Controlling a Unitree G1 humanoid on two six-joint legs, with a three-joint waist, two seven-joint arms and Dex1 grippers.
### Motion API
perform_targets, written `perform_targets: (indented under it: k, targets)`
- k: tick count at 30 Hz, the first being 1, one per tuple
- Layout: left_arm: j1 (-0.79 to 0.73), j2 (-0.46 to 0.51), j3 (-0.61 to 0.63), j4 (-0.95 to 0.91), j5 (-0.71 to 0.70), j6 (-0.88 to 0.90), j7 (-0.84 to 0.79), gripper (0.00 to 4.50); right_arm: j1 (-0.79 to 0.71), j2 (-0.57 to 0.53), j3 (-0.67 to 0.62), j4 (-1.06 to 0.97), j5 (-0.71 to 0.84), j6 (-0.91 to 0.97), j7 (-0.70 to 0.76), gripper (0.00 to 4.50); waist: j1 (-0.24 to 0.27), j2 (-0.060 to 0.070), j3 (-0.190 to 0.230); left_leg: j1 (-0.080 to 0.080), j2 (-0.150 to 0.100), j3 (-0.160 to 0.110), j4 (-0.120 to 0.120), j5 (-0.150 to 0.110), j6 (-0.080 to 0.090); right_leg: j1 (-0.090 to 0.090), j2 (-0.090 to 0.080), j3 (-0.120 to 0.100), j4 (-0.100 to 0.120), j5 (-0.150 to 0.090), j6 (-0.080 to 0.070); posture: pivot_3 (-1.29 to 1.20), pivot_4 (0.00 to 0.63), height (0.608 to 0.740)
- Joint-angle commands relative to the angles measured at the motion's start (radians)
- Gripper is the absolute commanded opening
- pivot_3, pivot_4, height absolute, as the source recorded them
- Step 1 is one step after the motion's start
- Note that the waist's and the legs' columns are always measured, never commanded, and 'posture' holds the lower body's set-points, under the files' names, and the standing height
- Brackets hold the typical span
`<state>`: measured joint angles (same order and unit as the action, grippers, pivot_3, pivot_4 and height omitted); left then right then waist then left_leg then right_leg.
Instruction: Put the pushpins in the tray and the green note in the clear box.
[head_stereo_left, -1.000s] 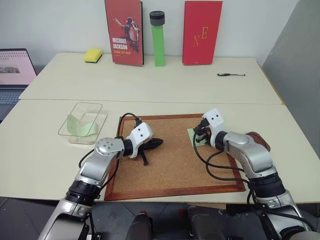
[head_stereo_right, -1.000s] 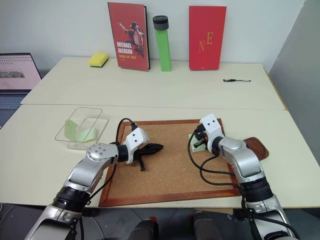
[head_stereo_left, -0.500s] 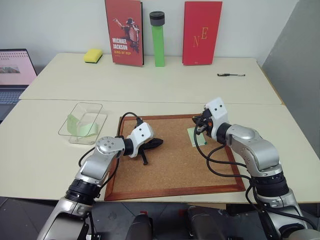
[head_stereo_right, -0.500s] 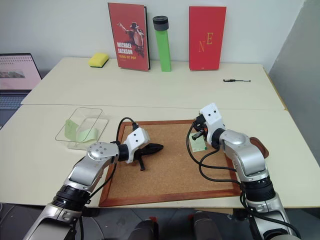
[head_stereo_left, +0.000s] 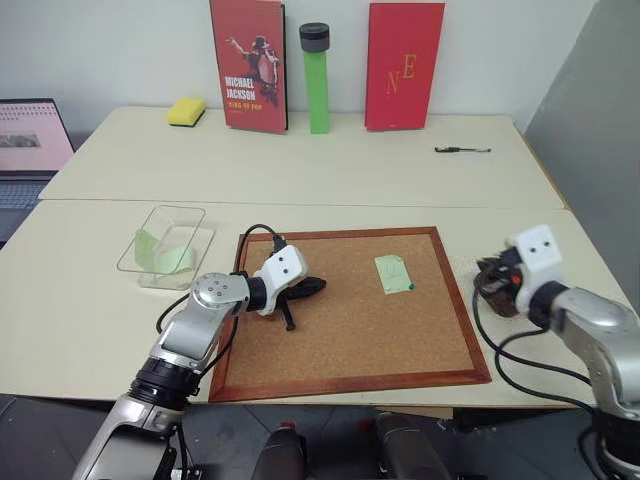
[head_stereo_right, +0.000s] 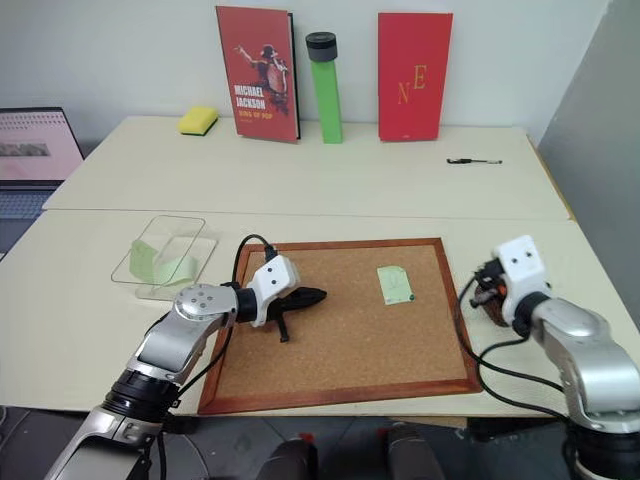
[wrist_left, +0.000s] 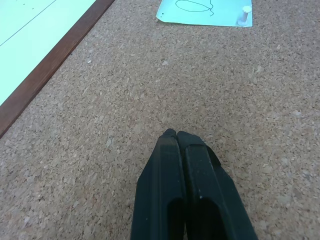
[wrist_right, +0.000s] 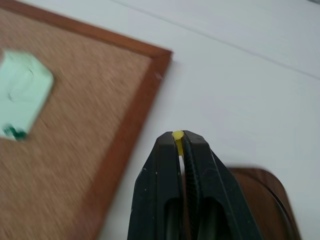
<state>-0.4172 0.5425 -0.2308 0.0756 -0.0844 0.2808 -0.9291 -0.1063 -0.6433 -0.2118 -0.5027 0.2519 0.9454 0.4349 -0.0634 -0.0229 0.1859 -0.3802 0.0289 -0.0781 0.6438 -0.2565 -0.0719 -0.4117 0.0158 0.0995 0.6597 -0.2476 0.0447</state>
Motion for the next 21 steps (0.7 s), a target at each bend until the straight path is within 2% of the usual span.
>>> perform_targets:
  k: [1,10,14,20,21]
  targets:
    - [0.024,0.010,-0.037,0.016,0.024,0.022,-0.020,0.00,0.082,-0.065,-0.032,-0.009,-0.050,-0.061,0.009,0.03,-0.001,0.001,0.000,0.000,0.000,0.000,0.000,0.000,0.000,0.000,0.000,0.000,0.000,0.000,0.000,0.00,0.150,0.740]
    - [0.021,0.011,-0.037,0.022,0.027,0.019,-0.027,0.00,0.118,-0.100,0.003,0.090,-0.109,-0.153,0.004,0.03,-0.002,0.001,-0.001,0.000,0.000,0.001,0.001,0.000,0.000,0.001,0.000,0.001,-0.001,0.000,0.000,0.00,0.150,0.740]
    - [0.022,0.010,-0.034,0.033,0.030,0.010,-0.027,0.00,0.104,-0.094,0.016,0.127,-0.121,-0.179,0.001,0.72,-0.002,0.001,-0.001,0.000,0.000,0.001,0.000,0.000,0.000,0.001,0.000,0.001,-0.001,0.000,0.000,0.00,0.150,0.740]
    - [0.030,0.017,-0.030,0.040,0.032,-0.001,-0.028,0.00,0.094,-0.099,0.010,0.135,-0.120,-0.190,0.007,2.15,-0.002,0.001,-0.001,0.000,0.000,0.001,0.000,0.000,0.000,0.001,0.000,0.001,-0.001,0.000,0.000,0.00,0.150,0.740]
    - [0.032,0.017,-0.030,0.040,0.032,-0.002,-0.028,0.00,0.094,-0.102,0.005,0.132,-0.119,-0.191,0.009,2.15,-0.002,0.001,-0.001,0.000,-0.001,0.001,0.000,0.000,0.000,0.001,0.000,0.001,-0.001,0.000,0.000,0.00,0.150,0.740]
